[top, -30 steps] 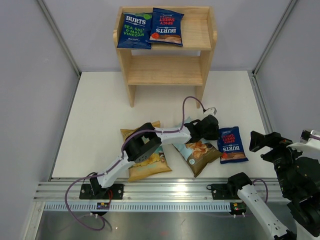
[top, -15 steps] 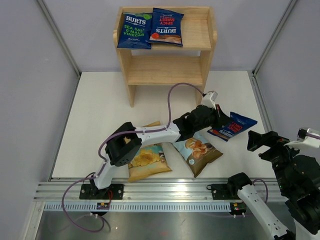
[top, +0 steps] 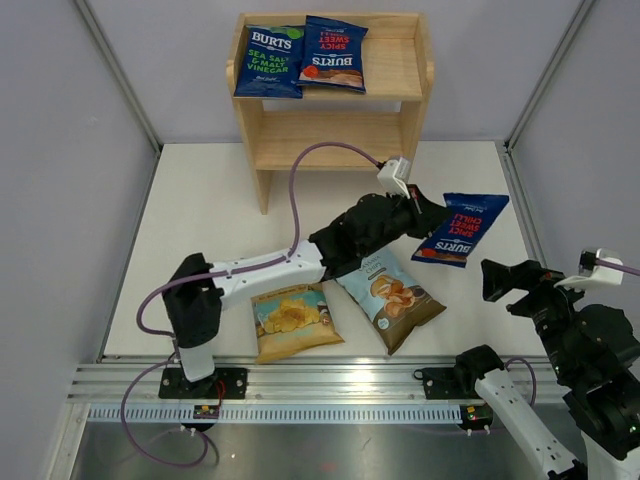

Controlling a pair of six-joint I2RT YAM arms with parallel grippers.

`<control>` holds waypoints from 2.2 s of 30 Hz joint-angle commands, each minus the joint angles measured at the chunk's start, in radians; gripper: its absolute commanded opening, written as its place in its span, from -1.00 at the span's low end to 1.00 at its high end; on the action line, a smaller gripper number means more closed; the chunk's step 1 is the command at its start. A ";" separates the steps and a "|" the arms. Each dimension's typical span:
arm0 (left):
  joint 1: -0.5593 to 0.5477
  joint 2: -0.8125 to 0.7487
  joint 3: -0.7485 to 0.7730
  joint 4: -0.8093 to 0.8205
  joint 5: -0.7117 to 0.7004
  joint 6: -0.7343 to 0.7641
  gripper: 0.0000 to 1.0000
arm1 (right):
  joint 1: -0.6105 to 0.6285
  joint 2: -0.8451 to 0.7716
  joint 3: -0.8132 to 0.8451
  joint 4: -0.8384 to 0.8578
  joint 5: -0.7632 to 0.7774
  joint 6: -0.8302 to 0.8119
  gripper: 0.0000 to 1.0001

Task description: Place and organize the chips bags onto the shelf

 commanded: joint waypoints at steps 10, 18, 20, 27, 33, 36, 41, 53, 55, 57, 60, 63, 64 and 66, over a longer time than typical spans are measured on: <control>0.000 -0.414 -0.063 -0.179 -0.266 0.132 -1.00 | -0.002 -0.054 -0.323 0.553 -0.713 0.146 0.99; 0.000 -0.630 -0.109 -0.244 -0.377 0.113 -1.00 | -0.002 0.078 -0.637 1.228 -0.885 0.465 0.96; -0.002 -0.664 -0.121 -0.250 -0.383 0.095 -1.00 | -0.002 0.124 -0.673 1.409 -0.903 0.505 0.97; -0.014 -0.773 -0.169 -0.222 -0.423 0.095 -1.00 | 0.004 0.276 -0.714 1.706 -0.926 0.564 0.98; -0.016 -0.782 -0.135 -0.232 -0.354 0.093 -1.00 | 0.027 0.377 -0.685 1.819 -0.989 0.519 0.99; -0.019 -0.784 -0.124 -0.245 -0.316 0.073 -1.00 | 0.035 0.420 -0.658 1.867 -1.024 0.485 0.99; -0.034 -0.802 -0.135 -0.233 -0.256 0.041 -1.00 | 0.035 0.485 -0.604 1.846 -1.040 0.423 0.99; -0.036 -0.759 -0.092 -0.293 -0.150 -0.009 -1.00 | 0.035 0.471 -0.541 1.898 -1.124 0.353 0.94; -0.037 -0.756 -0.089 -0.304 -0.151 -0.012 -1.00 | 0.036 0.477 -0.530 1.895 -1.144 0.372 0.83; -0.037 -0.748 -0.066 -0.342 -0.142 -0.014 -1.00 | 0.035 0.482 -0.512 1.863 -1.147 0.384 0.49; -0.036 -0.739 -0.046 -0.365 -0.133 -0.011 -1.00 | 0.035 0.491 -0.504 1.873 -1.155 0.409 0.28; -0.036 -0.738 -0.043 -0.388 -0.153 0.000 -1.00 | 0.035 0.491 -0.501 1.861 -1.152 0.413 0.19; -0.036 -0.739 -0.040 -0.394 -0.168 0.004 -1.00 | 0.036 0.488 -0.498 1.849 -1.152 0.409 0.09; -0.036 -0.741 -0.034 -0.414 -0.181 0.032 -1.00 | 0.035 0.483 -0.498 1.833 -1.166 0.403 -0.20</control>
